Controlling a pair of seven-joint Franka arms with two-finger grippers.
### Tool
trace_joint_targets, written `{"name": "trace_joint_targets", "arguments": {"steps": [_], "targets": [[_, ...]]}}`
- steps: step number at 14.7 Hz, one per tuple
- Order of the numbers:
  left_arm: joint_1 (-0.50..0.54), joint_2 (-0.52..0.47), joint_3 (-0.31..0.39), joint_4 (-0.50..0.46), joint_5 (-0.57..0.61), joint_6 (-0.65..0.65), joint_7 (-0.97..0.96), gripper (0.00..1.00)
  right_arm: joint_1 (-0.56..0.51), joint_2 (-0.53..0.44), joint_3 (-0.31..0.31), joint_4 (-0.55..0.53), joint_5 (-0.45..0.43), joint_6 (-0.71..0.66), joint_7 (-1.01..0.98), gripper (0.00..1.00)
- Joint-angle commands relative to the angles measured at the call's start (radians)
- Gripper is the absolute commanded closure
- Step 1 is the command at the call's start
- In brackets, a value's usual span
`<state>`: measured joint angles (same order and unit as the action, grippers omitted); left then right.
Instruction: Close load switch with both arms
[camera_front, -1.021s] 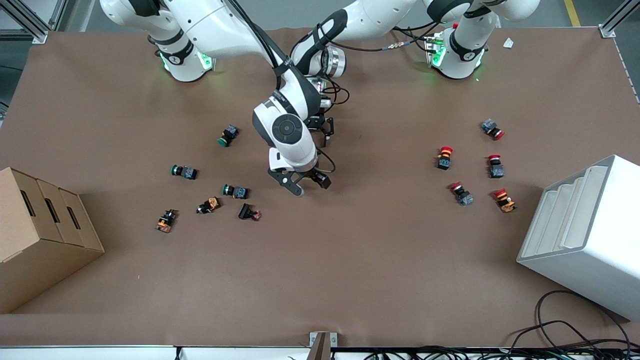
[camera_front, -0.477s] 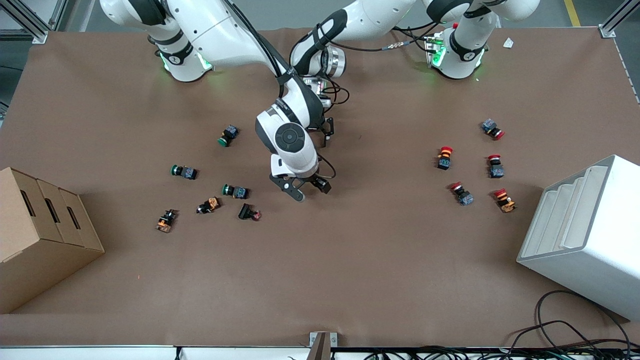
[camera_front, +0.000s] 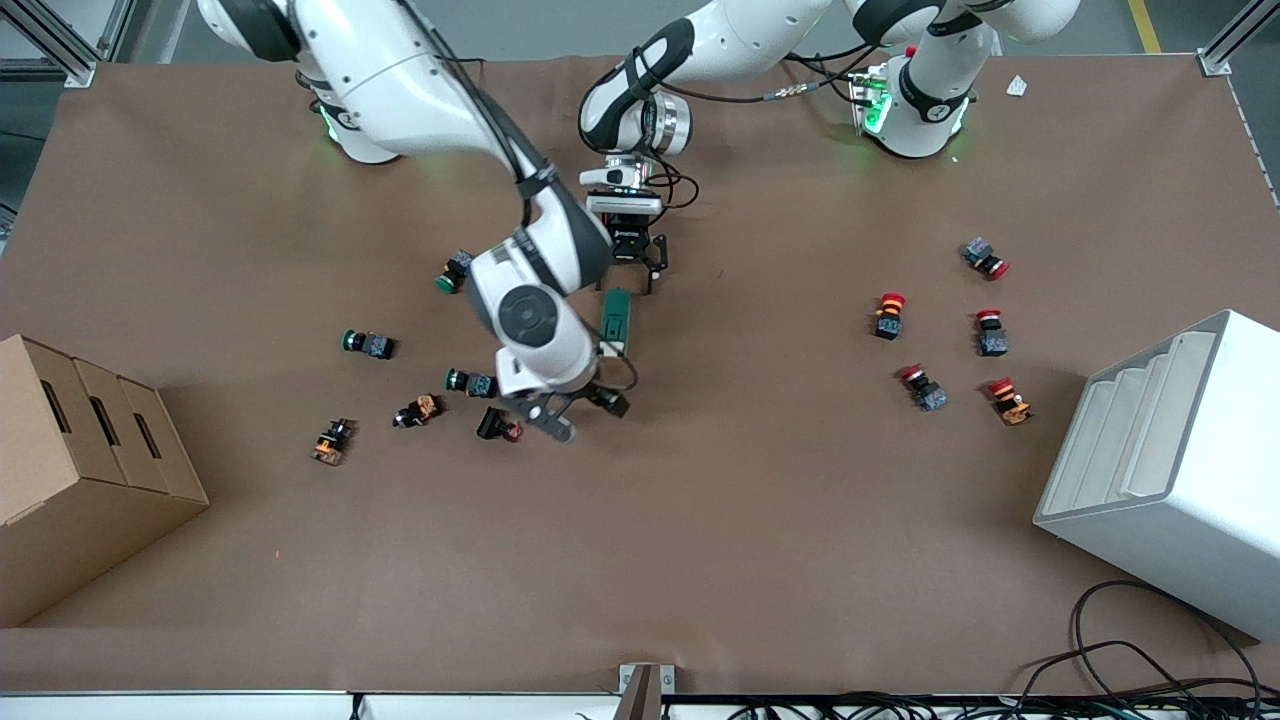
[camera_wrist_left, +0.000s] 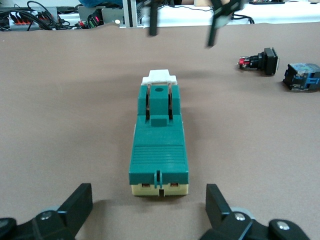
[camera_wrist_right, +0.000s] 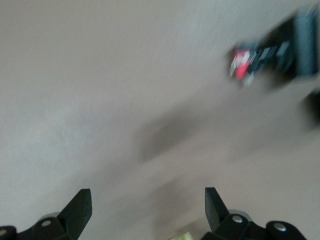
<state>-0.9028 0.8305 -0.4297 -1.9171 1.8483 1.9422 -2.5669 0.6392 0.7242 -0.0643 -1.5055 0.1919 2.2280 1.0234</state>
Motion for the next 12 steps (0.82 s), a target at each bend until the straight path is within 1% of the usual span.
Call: {"name": "trace_joint_targets", "arguments": {"steps": [1, 2, 4, 6, 8, 10, 12], "targets": [[-0.010, 0.015, -0.015, 0.033, -0.067, 0.003, 0.037, 0.00, -0.114, -0.112, 0.017, -0.015, 0.003, -0.149, -0.190, 0.00], [-0.010, 0.012, -0.020, 0.035, -0.078, 0.003, 0.037, 0.00, -0.145, -0.149, 0.014, -0.016, -0.008, -0.219, -0.271, 0.00], [-0.007, 0.006, -0.024, 0.036, -0.083, 0.003, 0.037, 0.00, -0.203, -0.213, -0.011, -0.016, -0.060, -0.336, -0.412, 0.00], [-0.001, -0.019, -0.027, 0.035, -0.113, 0.003, 0.060, 0.00, -0.266, -0.279, -0.014, -0.016, -0.090, -0.436, -0.556, 0.00], [0.004, -0.065, -0.032, 0.050, -0.211, 0.003, 0.155, 0.00, -0.331, -0.334, -0.014, -0.015, -0.136, -0.525, -0.659, 0.00], [0.002, -0.111, -0.031, 0.084, -0.349, 0.003, 0.268, 0.00, -0.389, -0.388, -0.014, -0.015, -0.205, -0.599, -0.764, 0.00], [0.002, -0.117, -0.031, 0.146, -0.432, 0.003, 0.348, 0.00, -0.461, -0.442, -0.014, -0.013, -0.218, -0.671, -0.892, 0.00]]}}
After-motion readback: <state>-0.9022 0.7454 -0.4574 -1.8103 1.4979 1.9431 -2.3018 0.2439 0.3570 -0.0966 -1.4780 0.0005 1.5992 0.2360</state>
